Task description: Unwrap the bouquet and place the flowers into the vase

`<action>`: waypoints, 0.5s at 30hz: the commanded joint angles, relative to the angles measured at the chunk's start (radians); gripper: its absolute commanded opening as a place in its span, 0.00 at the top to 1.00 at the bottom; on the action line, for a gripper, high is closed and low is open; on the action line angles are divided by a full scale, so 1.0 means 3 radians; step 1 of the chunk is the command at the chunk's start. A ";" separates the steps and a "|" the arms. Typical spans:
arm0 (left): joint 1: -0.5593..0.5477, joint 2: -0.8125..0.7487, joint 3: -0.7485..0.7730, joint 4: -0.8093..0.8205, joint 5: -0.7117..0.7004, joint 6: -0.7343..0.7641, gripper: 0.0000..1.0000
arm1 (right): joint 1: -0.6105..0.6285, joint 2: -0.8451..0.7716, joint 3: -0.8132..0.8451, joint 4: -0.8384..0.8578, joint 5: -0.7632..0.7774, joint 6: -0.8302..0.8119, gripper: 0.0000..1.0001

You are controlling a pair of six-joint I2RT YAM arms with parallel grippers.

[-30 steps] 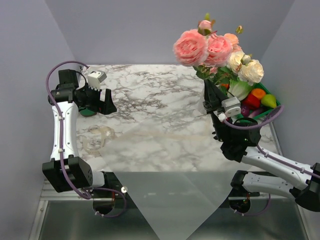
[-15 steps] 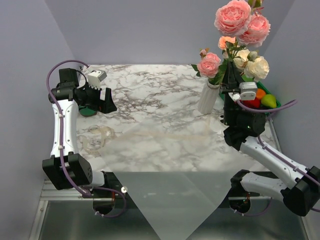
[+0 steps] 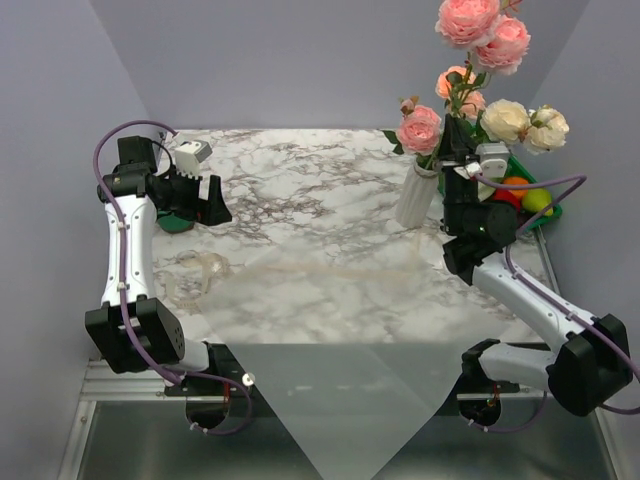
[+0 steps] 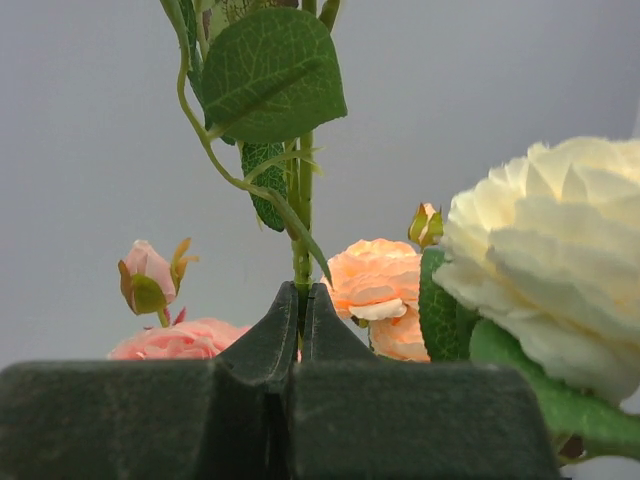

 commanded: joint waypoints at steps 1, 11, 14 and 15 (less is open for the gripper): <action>0.0047 0.0033 0.0072 0.0038 0.0072 0.0080 0.01 | -0.0024 0.0177 0.0092 0.0276 -0.0070 0.0036 0.99; 0.0078 0.0074 0.0052 0.0033 0.0072 0.0101 0.01 | -0.0024 0.0372 0.0123 0.0502 -0.0065 -0.0143 0.99; 0.0077 0.0089 0.0036 0.0033 0.0072 0.0101 0.01 | -0.0029 0.0305 0.0107 0.0492 -0.0121 -0.0128 0.99; 0.0077 0.0100 0.0031 0.0038 0.0072 0.0096 0.01 | -0.0029 0.0290 0.0117 0.0471 -0.0137 -0.0123 0.99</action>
